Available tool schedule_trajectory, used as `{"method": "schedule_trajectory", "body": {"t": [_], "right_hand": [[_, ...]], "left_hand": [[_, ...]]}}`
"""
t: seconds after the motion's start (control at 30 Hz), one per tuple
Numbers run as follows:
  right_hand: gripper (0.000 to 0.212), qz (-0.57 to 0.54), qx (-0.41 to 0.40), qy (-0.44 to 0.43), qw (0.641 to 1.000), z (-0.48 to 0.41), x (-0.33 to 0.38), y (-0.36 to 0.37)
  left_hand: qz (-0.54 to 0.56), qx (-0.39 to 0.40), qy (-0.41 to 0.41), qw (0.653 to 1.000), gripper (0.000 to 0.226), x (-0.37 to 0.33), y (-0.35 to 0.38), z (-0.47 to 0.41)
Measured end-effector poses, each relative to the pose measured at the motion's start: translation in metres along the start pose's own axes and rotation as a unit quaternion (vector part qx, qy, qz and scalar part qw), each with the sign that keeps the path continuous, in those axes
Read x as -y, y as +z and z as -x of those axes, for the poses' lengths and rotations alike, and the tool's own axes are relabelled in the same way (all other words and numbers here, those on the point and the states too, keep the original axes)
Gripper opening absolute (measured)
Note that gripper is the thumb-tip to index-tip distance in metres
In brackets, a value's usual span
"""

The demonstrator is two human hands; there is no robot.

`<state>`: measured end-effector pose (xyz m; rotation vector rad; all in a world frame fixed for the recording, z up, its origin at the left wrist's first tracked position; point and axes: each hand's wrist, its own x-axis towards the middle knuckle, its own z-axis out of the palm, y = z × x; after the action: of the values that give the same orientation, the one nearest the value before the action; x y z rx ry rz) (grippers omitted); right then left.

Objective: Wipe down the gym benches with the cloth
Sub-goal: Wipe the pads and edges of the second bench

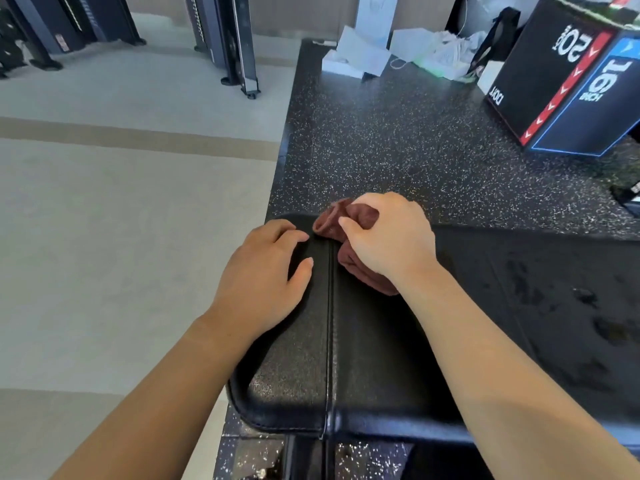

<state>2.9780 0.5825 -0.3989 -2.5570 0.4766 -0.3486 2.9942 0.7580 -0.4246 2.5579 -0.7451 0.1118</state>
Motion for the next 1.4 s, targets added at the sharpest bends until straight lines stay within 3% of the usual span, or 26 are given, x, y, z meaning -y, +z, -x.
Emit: {"method": "schedule_trajectory", "body": {"t": [0.13,0.33,0.6,0.73,0.83,0.97,1.2,1.4], "right_hand": [[0.020,-0.033,-0.004,-0.003,0.999,0.034,-0.009,-0.010],[0.019,0.007,0.031,0.061,0.998,0.057,-0.031,-0.040],[0.021,0.017,0.027,0.113,0.993,-0.007,0.009,-0.006],[0.024,0.040,0.114,0.097,0.988,-0.042,0.032,0.014],[0.021,0.061,0.136,0.097,0.984,-0.045,0.033,0.013],[0.019,0.064,0.130,0.120,0.982,-0.034,0.012,-0.008],[0.020,0.098,0.046,0.210,0.972,-0.024,-0.072,-0.069],[0.023,0.103,0.150,0.213,0.960,-0.084,-0.095,-0.063]], "left_hand": [[-0.011,0.046,-0.038,0.998,0.043,-0.012,-0.007,-0.004],[-0.055,0.181,-0.074,0.979,0.059,-0.035,-0.018,-0.006],[-0.028,0.222,-0.082,0.971,0.059,-0.031,-0.028,-0.012],[0.006,0.252,-0.059,0.966,0.056,-0.013,-0.039,-0.015],[0.009,0.257,-0.062,0.964,0.055,-0.002,-0.046,-0.024],[-0.009,0.268,-0.051,0.962,0.053,-0.002,-0.048,-0.042],[-0.016,0.271,-0.026,0.962,0.047,-0.051,-0.017,-0.088],[0.005,0.284,-0.050,0.958,0.033,-0.083,0.033,-0.126]]}}
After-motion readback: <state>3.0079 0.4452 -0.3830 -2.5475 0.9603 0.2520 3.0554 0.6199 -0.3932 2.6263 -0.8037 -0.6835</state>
